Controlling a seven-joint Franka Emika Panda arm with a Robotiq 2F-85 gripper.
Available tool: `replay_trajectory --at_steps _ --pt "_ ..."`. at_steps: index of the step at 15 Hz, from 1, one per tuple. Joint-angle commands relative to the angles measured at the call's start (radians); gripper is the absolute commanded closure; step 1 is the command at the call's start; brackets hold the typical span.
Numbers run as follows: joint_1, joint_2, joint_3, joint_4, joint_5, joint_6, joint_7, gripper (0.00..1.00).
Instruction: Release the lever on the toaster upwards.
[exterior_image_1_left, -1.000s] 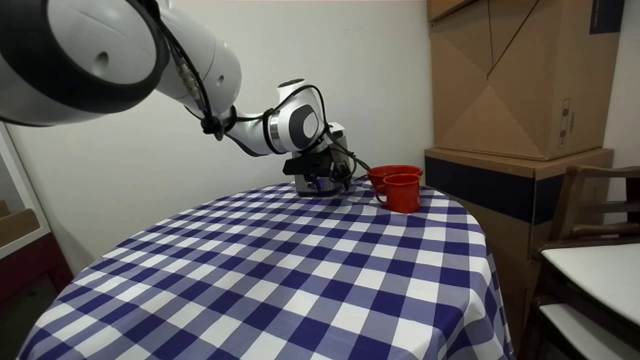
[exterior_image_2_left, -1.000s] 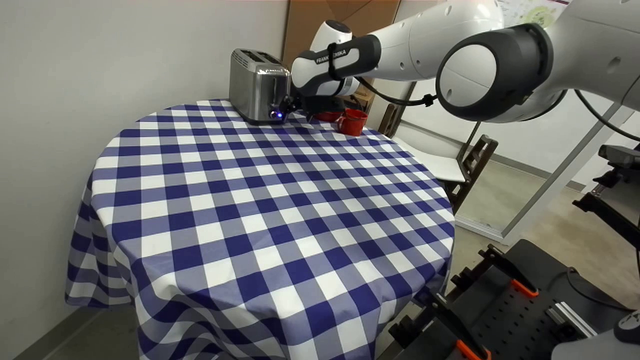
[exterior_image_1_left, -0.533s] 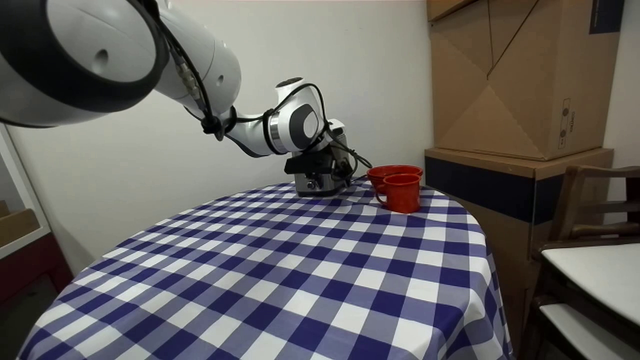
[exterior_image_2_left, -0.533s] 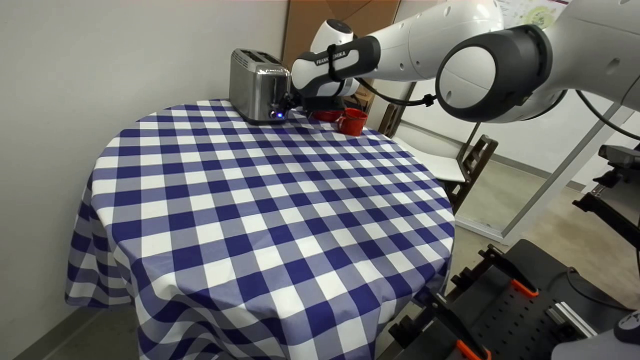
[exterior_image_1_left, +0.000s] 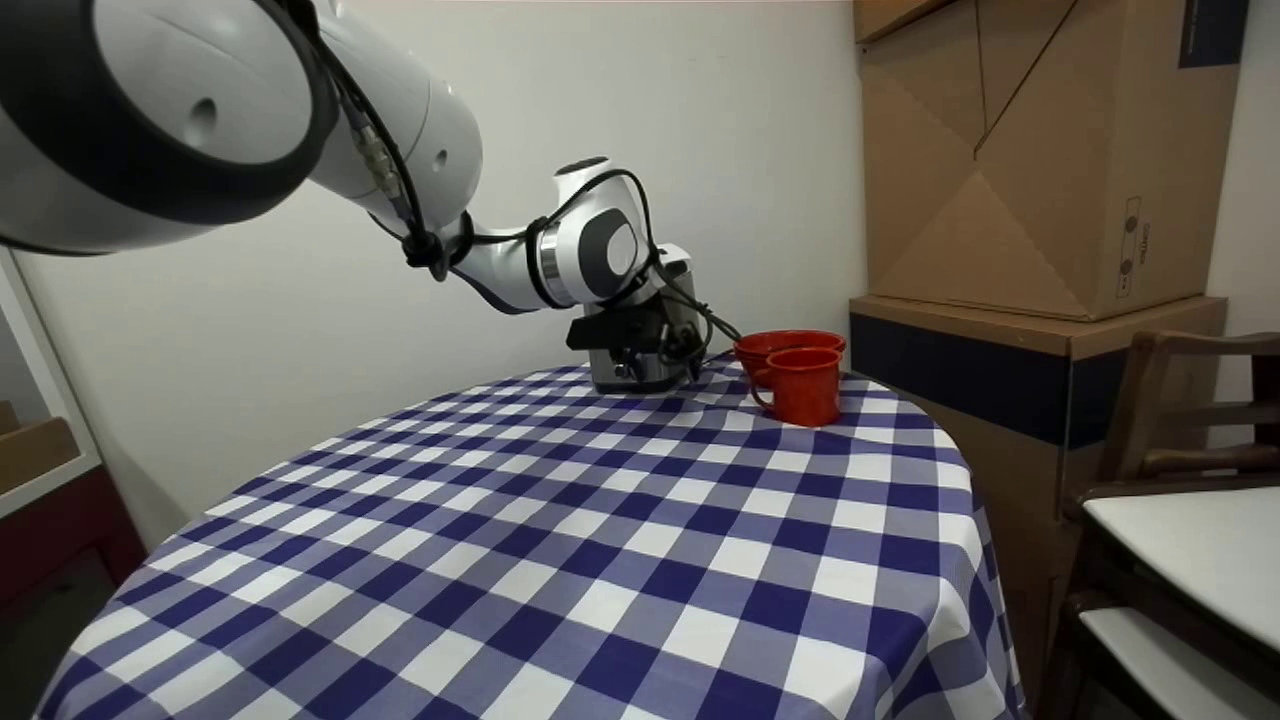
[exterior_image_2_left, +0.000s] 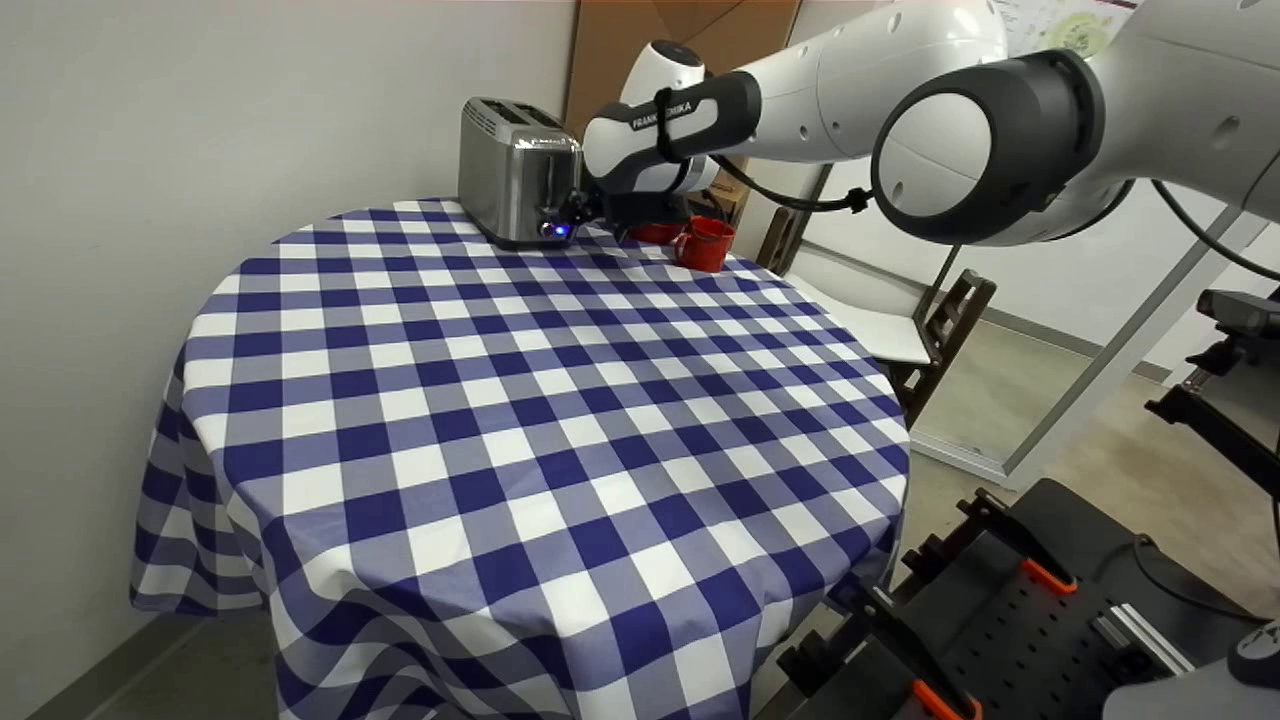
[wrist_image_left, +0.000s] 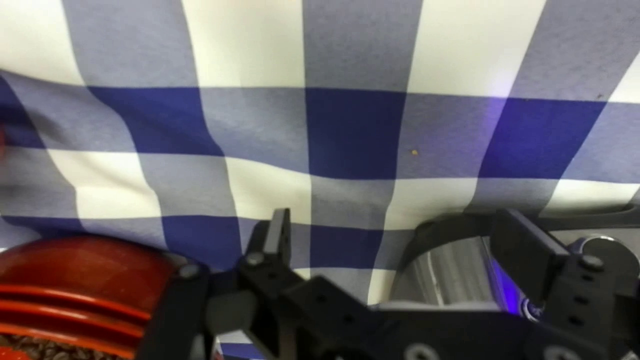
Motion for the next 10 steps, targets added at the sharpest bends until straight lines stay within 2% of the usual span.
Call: replay_trajectory --at_steps 1,10 --pt "0.007 0.000 -0.007 0.016 0.027 -0.041 0.017 0.00" --pt "0.015 0.000 -0.001 0.015 0.049 -0.028 0.019 0.00"
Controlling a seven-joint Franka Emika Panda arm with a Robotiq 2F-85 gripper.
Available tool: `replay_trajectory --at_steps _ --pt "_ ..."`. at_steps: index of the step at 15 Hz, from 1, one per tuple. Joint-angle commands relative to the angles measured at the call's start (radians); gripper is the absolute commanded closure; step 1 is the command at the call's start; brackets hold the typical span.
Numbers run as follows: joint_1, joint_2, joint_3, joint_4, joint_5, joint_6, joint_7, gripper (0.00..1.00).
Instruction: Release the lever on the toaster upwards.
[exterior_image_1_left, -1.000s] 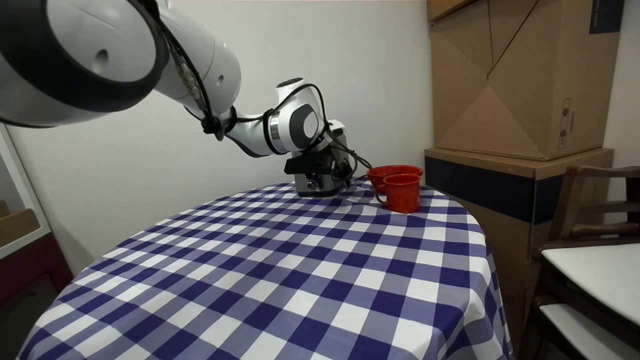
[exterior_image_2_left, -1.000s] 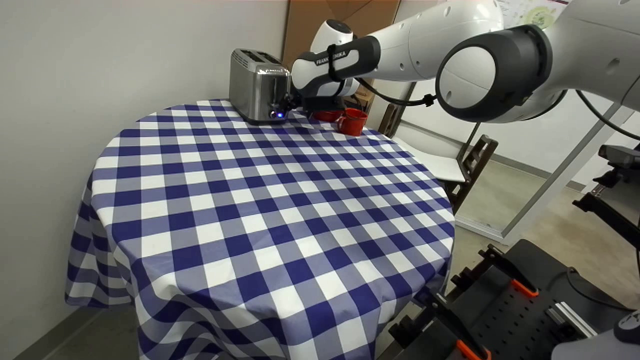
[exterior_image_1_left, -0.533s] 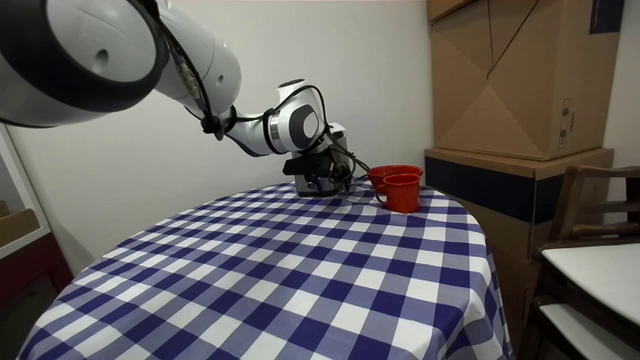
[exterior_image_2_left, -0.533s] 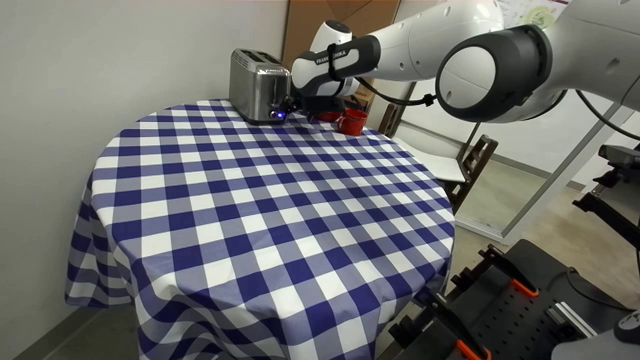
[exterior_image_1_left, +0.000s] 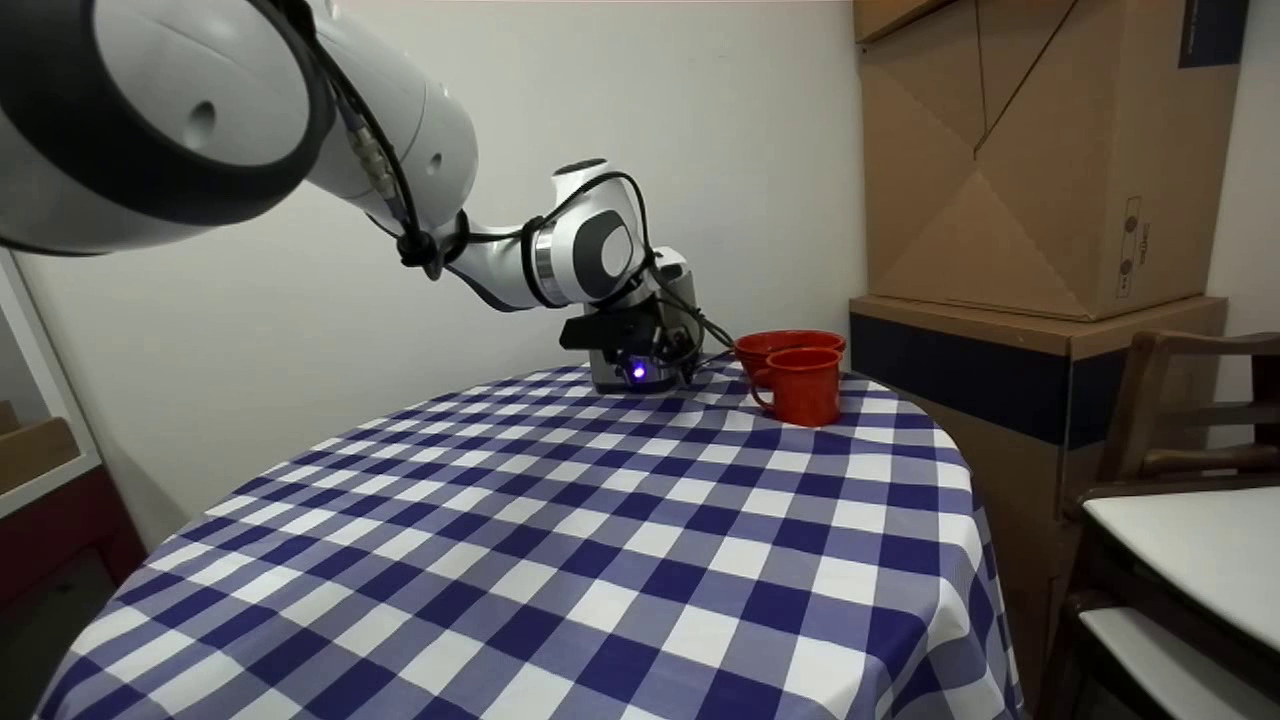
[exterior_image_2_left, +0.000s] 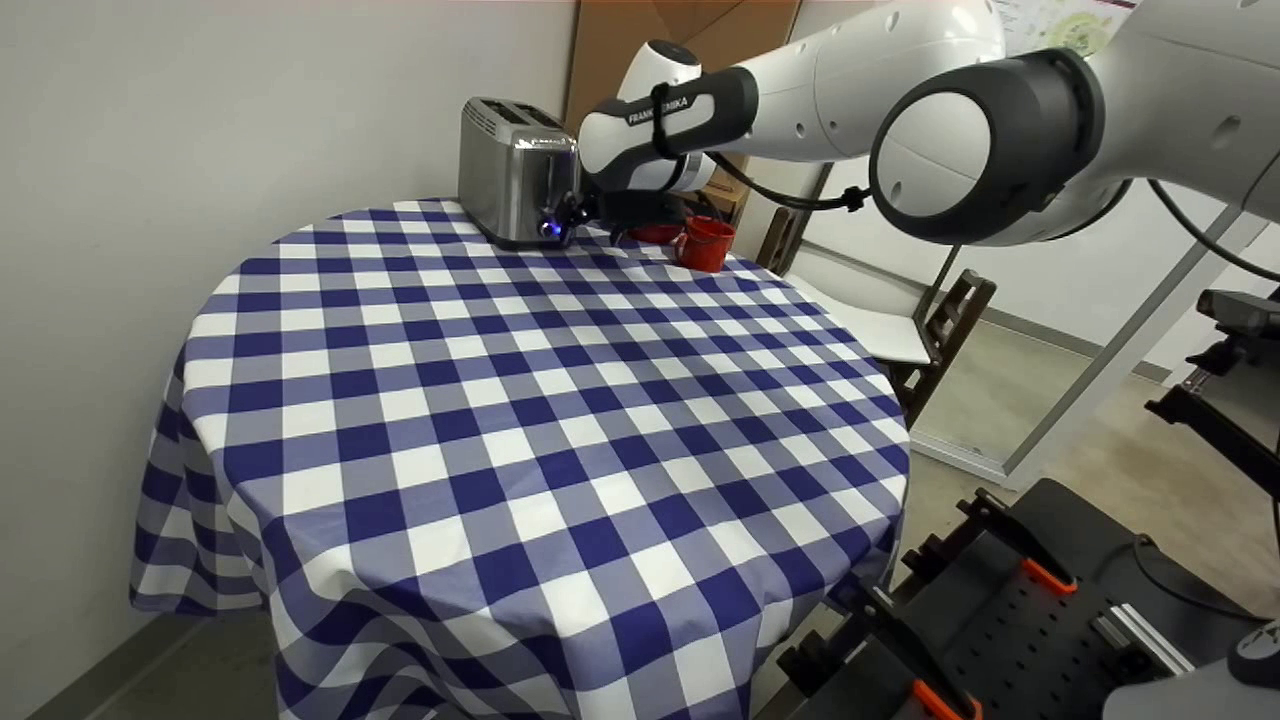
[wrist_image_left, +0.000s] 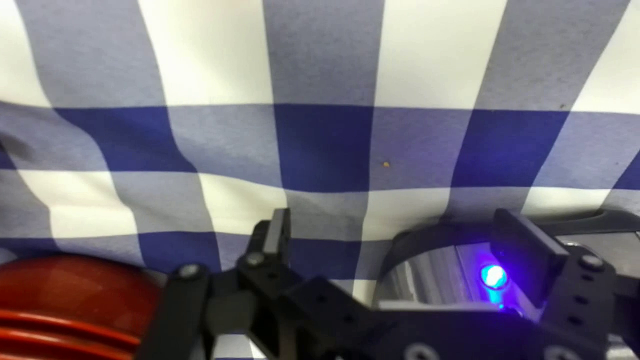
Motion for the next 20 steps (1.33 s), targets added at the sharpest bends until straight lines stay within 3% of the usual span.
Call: replay_trajectory --at_steps 1,9,14,16,20 --pt "0.006 0.000 -0.008 0.012 0.017 0.001 0.023 0.00" --pt "0.012 0.000 -0.028 -0.003 0.005 0.083 0.045 0.00" --pt "0.012 -0.001 -0.017 0.006 0.012 0.033 0.033 0.00" --pt "0.004 -0.001 0.006 0.024 0.027 -0.034 0.009 0.00" --pt "0.002 -0.063 0.037 0.012 0.037 -0.323 0.031 0.00"
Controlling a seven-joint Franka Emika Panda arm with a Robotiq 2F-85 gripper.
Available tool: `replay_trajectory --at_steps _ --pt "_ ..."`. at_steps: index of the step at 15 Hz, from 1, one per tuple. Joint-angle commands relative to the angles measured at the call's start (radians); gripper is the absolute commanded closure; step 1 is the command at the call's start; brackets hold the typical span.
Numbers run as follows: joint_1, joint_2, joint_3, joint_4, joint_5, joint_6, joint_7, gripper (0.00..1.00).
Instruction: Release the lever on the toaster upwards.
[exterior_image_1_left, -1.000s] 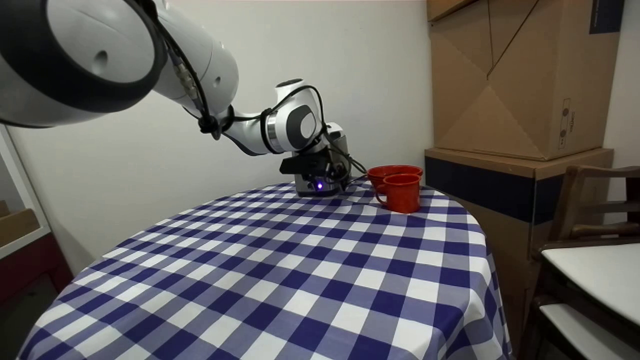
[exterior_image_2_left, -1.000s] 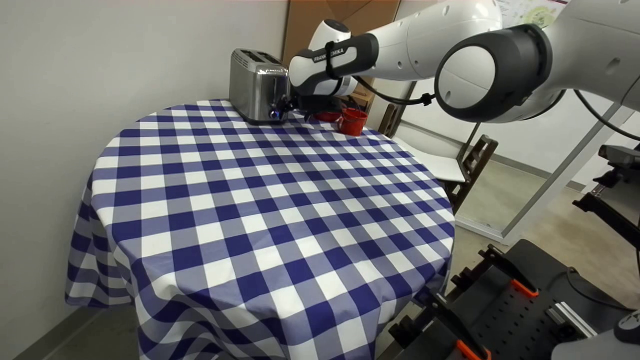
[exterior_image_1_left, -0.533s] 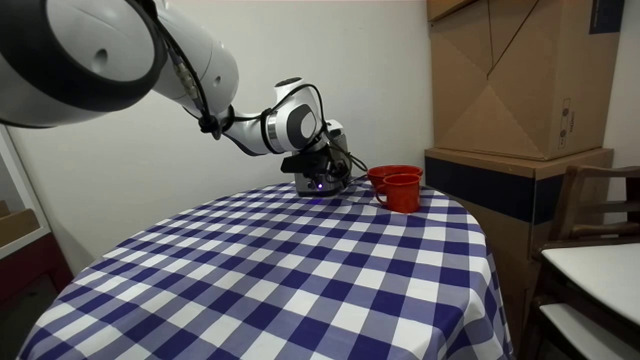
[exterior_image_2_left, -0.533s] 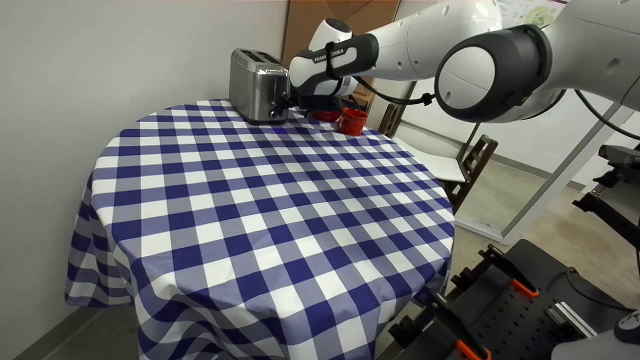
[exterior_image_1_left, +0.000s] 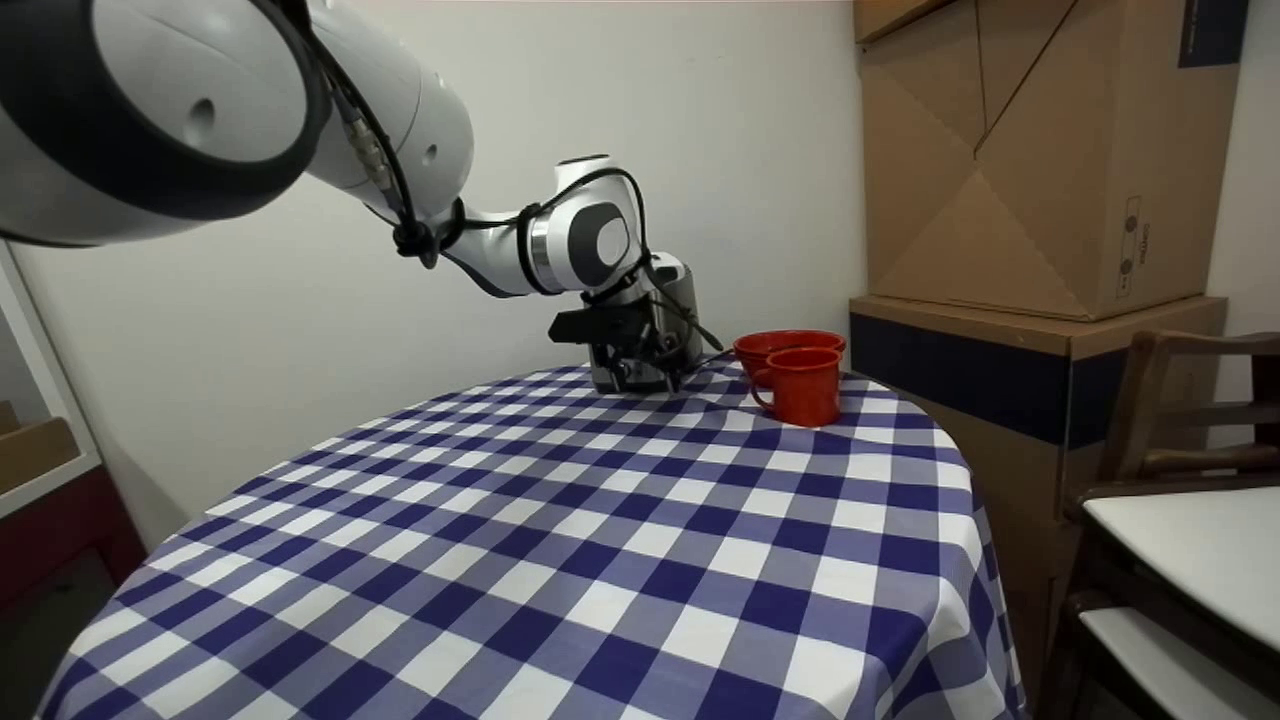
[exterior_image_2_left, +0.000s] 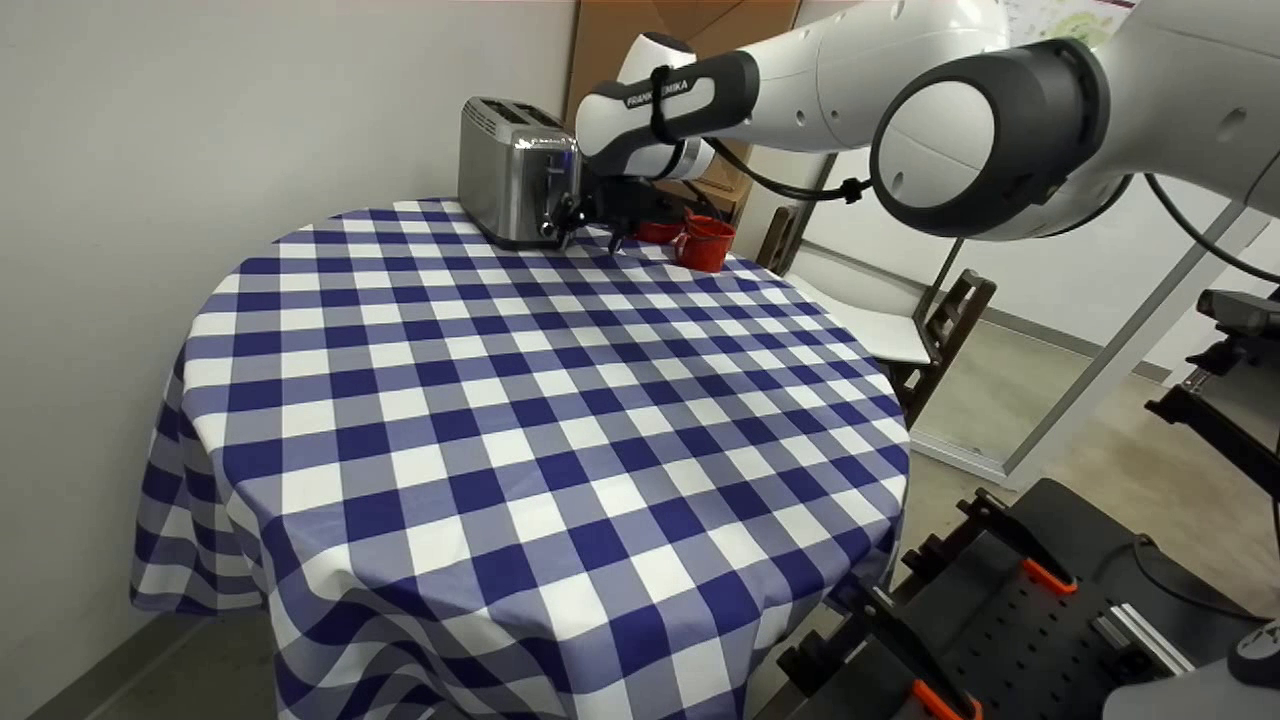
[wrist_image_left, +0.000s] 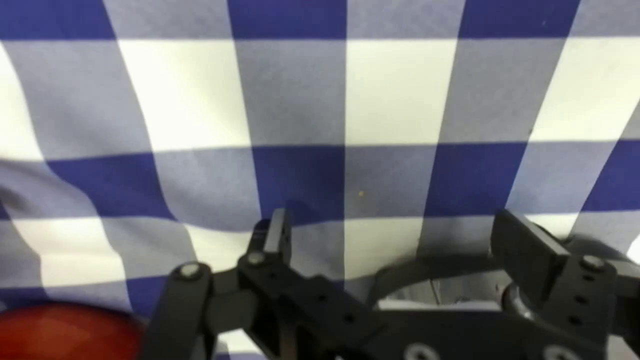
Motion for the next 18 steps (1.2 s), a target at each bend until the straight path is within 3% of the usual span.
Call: replay_trajectory --at_steps 1,3,8,12,16,18 --pt "0.001 -0.078 0.023 -0.003 0.023 -0.267 0.025 0.00" --pt "-0.001 -0.117 0.037 0.007 0.032 -0.393 0.033 0.00" --pt "0.002 -0.220 0.066 0.014 0.049 -0.553 0.055 0.00" --pt "0.023 -0.277 0.051 -0.012 0.019 -0.550 0.050 0.00" --pt "0.061 -0.308 0.011 -0.038 -0.063 -0.460 0.008 0.00" --pt "0.052 -0.275 0.027 0.008 -0.044 -0.482 0.029 0.00"
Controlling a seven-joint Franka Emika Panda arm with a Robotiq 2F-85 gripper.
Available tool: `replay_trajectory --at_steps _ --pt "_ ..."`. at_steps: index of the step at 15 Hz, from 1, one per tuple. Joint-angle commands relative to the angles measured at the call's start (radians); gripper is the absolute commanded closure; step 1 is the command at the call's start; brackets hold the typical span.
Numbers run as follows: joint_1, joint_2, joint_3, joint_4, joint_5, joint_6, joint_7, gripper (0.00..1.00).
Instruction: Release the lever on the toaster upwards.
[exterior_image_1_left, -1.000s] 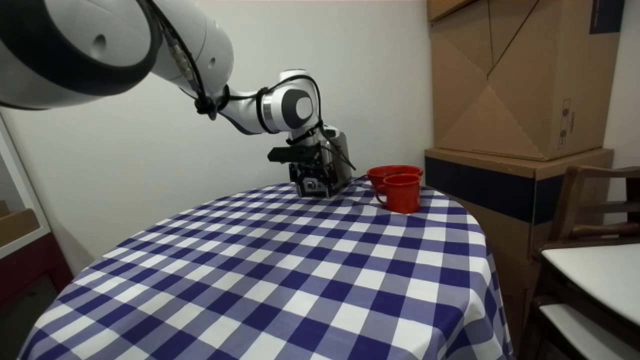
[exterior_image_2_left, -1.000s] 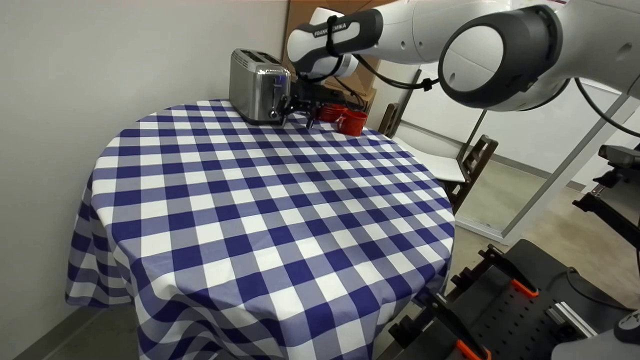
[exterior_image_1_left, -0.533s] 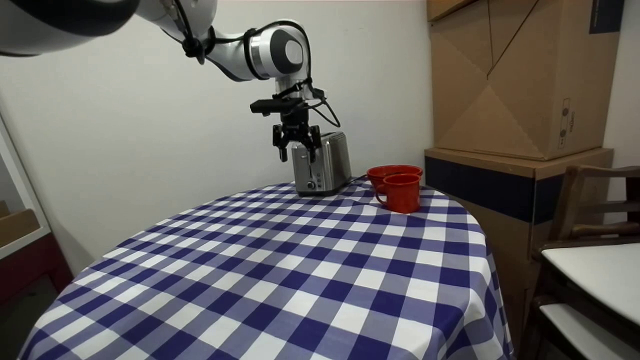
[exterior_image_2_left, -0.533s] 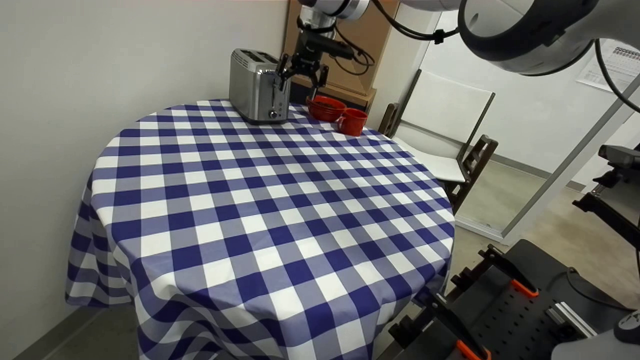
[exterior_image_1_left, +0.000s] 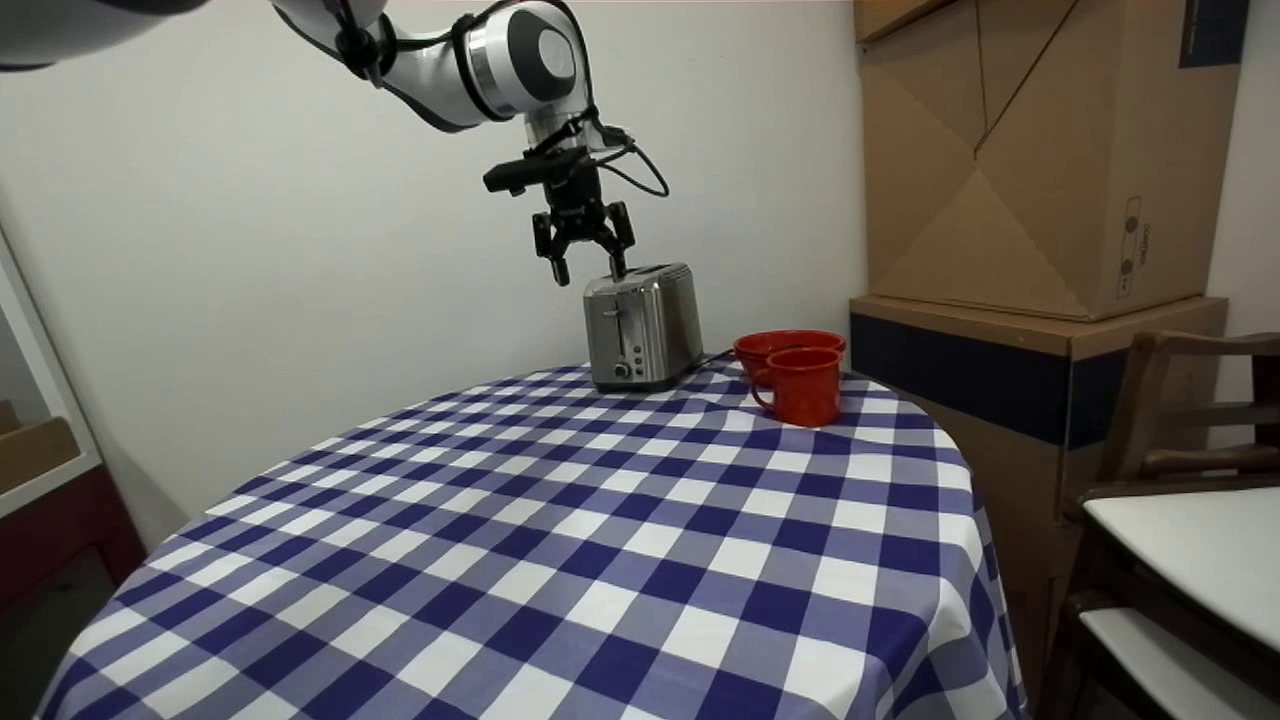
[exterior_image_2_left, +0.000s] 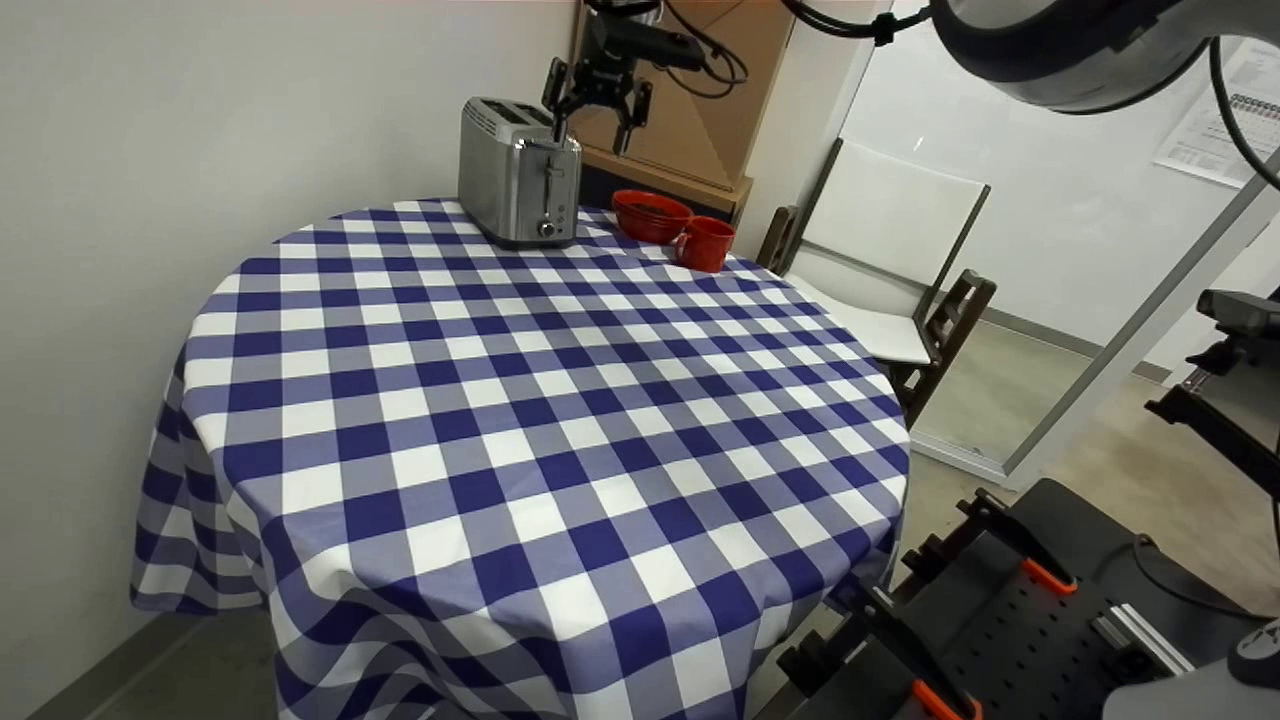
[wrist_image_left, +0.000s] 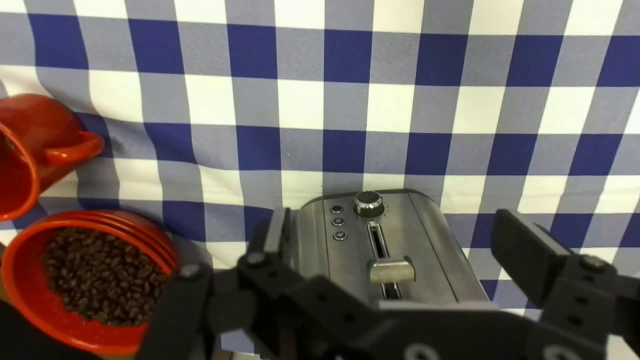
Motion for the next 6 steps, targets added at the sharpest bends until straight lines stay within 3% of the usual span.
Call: replay_trajectory --at_steps 1,6 --pt "0.004 -0.001 -0.003 0.000 -0.003 0.006 -0.001 0.00" --pt "0.006 -0.001 -0.009 -0.003 -0.004 0.011 -0.007 0.00"
